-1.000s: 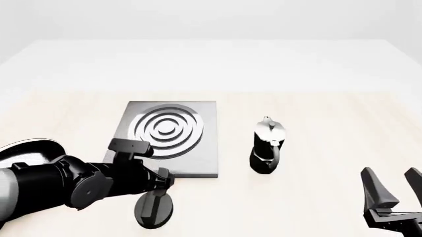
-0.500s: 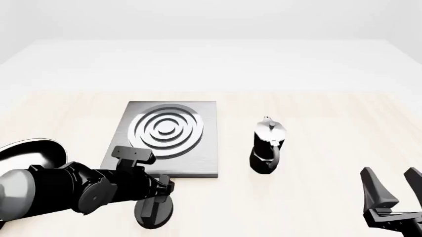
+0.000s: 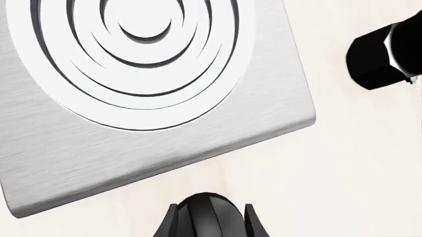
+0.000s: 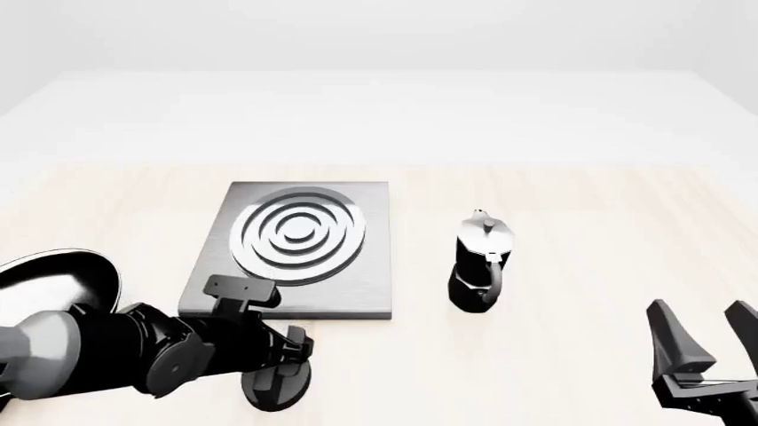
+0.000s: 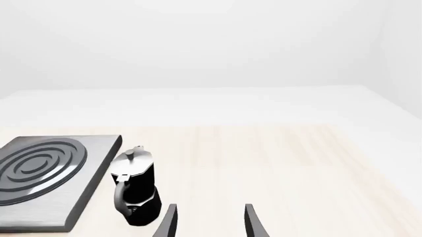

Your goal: Turn on the stove and put the moka pot on it.

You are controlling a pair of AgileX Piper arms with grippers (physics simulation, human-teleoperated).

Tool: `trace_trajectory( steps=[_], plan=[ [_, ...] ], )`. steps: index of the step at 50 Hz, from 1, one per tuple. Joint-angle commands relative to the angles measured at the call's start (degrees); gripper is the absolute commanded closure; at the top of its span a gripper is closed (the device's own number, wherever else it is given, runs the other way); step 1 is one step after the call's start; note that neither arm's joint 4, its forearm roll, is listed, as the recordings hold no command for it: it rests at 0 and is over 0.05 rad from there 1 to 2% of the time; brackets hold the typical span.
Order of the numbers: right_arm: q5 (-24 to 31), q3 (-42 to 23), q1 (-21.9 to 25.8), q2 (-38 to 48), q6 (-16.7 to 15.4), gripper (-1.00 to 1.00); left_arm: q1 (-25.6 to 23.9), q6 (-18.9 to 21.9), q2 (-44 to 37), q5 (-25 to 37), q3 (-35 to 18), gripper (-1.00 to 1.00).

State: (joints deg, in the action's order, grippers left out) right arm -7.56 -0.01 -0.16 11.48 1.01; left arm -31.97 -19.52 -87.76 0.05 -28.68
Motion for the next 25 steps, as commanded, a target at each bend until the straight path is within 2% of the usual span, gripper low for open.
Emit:
trace_trajectory(
  steps=[1, 25],
  plan=[
    [-0.1, 0.0, 0.0, 0.1, 0.1, -1.0, -0.3, -0.1, -1.9, -0.4, 0.2, -1.0],
    [-0.1, 0.0, 0.1, 0.3, -0.2, -1.0, 6.4, 5.6, -1.2, 0.4, -1.3, -1.0]
  ],
)
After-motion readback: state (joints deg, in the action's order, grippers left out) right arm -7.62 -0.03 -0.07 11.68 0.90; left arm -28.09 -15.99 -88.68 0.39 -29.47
